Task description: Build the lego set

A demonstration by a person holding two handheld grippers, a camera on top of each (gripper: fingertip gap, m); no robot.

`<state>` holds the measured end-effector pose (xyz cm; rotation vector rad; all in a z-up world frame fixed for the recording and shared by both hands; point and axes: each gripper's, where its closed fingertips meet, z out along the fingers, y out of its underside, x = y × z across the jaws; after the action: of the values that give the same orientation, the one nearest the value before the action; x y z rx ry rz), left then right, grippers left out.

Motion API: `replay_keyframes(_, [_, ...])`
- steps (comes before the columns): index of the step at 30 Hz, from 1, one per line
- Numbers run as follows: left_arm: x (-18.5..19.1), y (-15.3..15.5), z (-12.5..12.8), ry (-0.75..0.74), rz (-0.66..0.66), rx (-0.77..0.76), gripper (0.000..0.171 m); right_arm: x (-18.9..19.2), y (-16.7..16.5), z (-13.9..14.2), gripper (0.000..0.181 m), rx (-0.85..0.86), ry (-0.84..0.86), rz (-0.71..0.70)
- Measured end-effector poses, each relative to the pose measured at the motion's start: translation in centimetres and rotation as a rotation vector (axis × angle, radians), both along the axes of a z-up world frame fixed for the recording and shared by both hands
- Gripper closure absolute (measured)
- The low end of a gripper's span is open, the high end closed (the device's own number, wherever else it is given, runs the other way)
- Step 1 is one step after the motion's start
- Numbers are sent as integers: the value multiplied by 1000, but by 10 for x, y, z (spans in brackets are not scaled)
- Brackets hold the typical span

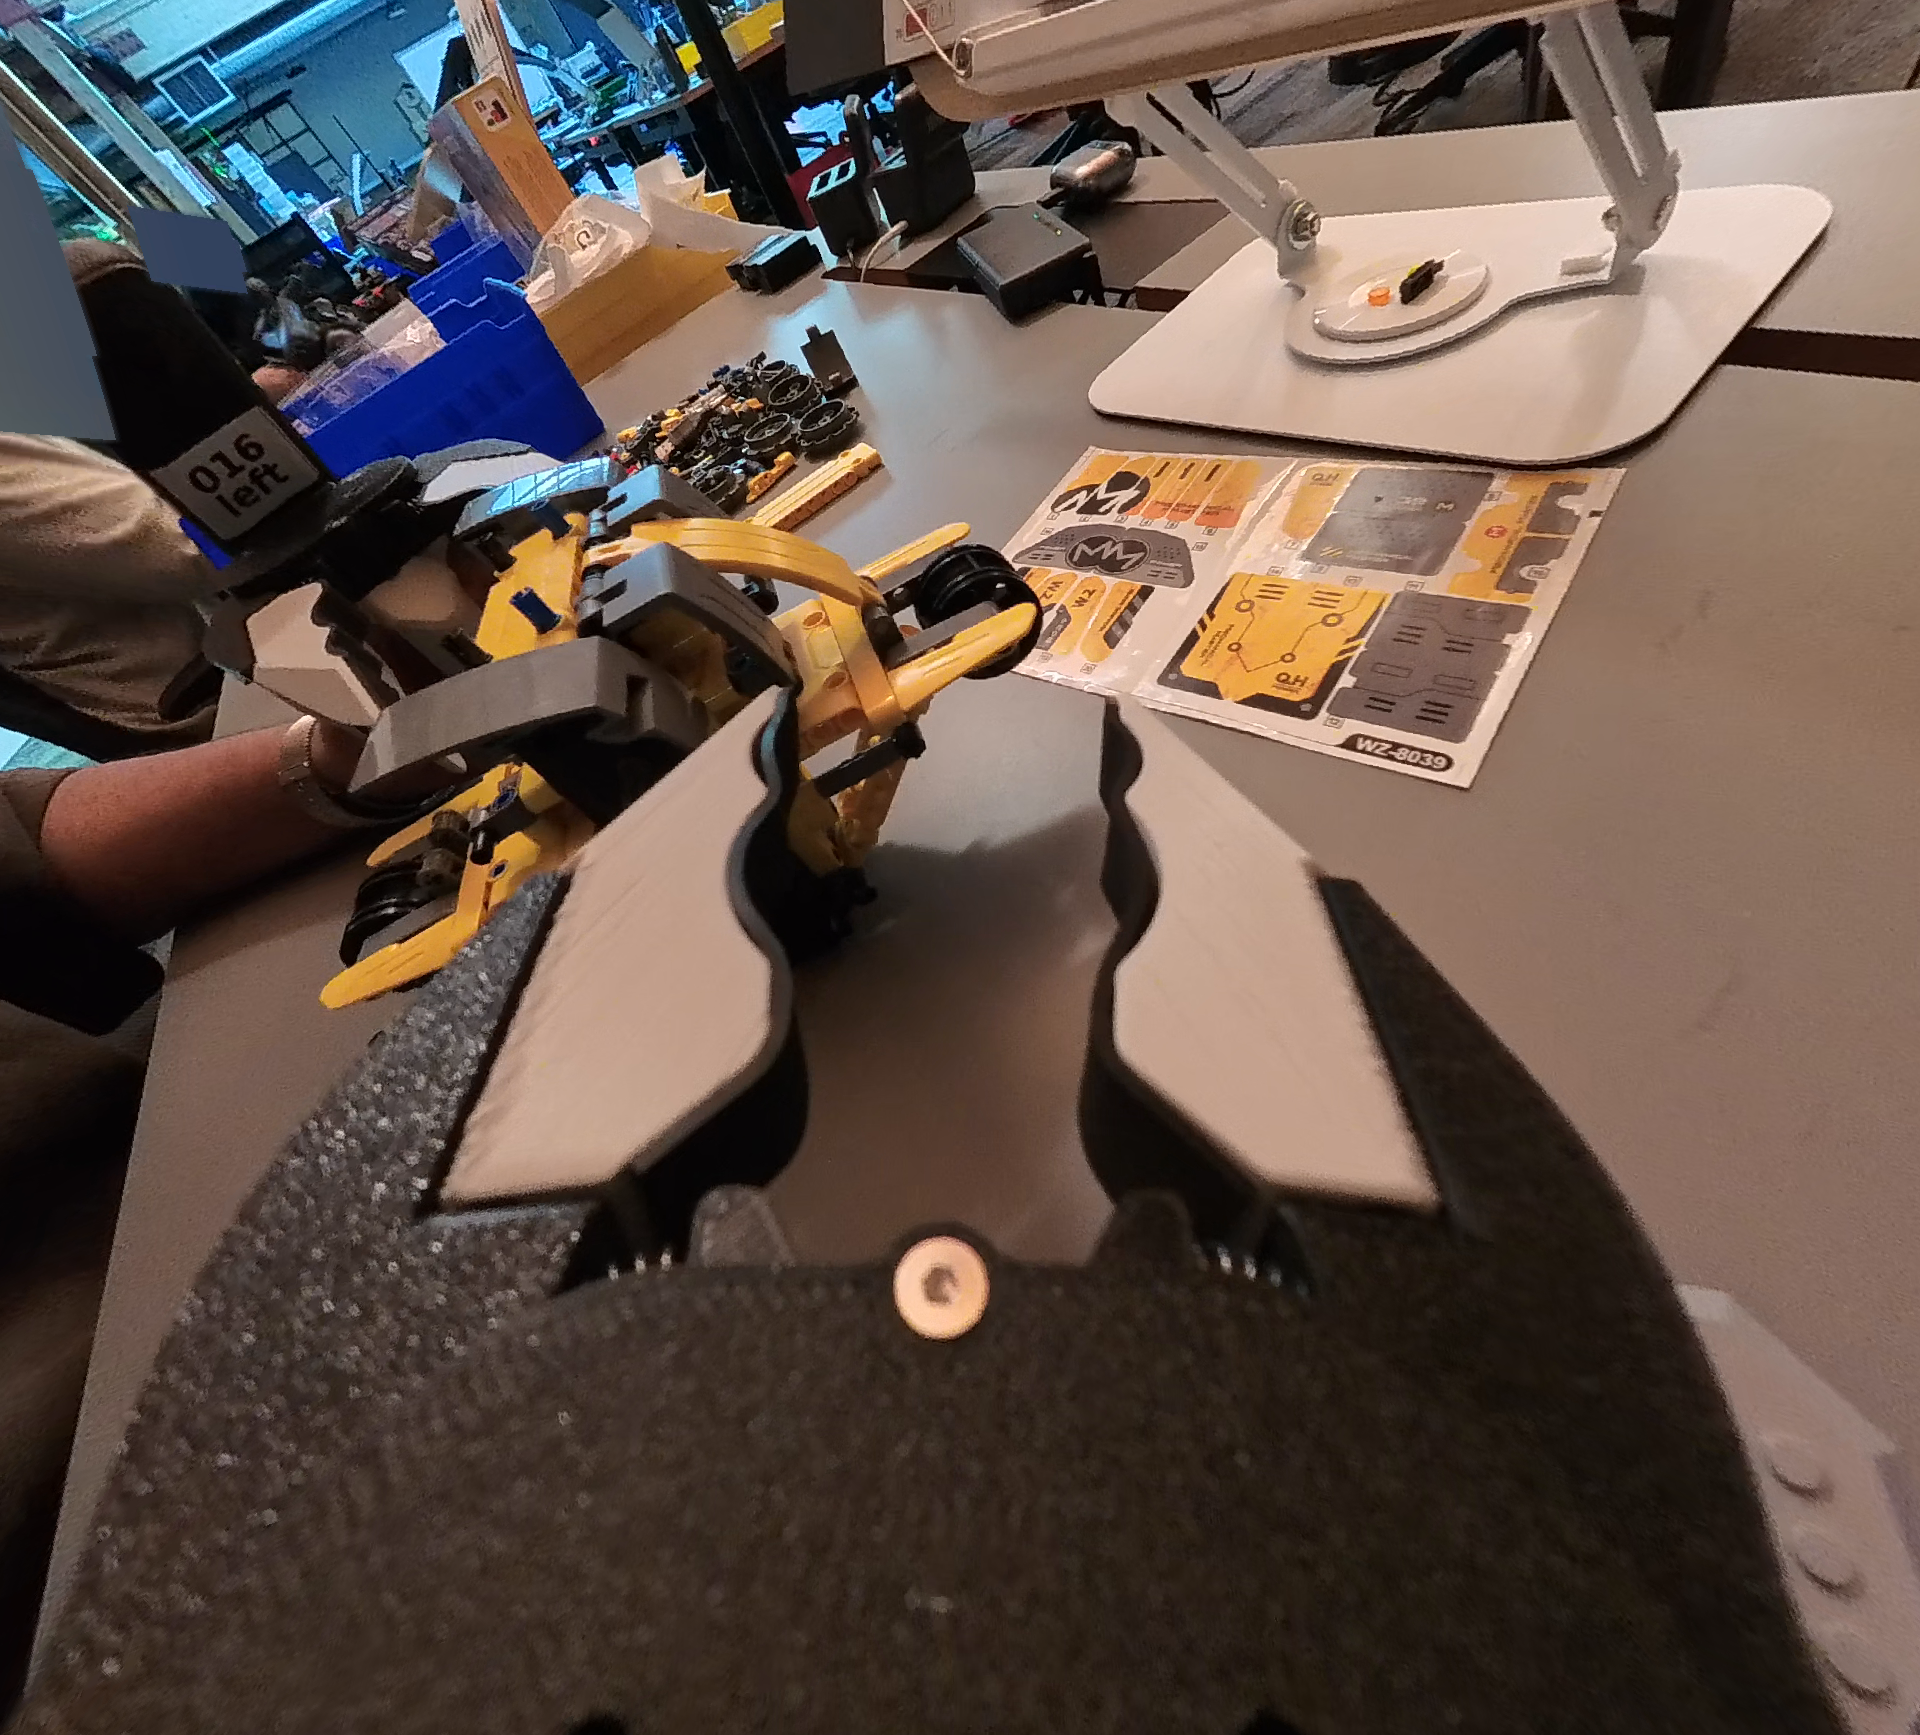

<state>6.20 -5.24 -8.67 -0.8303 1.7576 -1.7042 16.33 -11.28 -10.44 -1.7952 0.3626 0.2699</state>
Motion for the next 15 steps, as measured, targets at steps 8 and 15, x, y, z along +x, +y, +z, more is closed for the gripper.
replay_keyframes(8, [1,0,-1,-2,8,8,93,0,0,-1,123,-2,-2,2])
replay_keyframes(15, [2,2,1,-11,20,4,90,-1,1,-1,122,-4,-4,6])
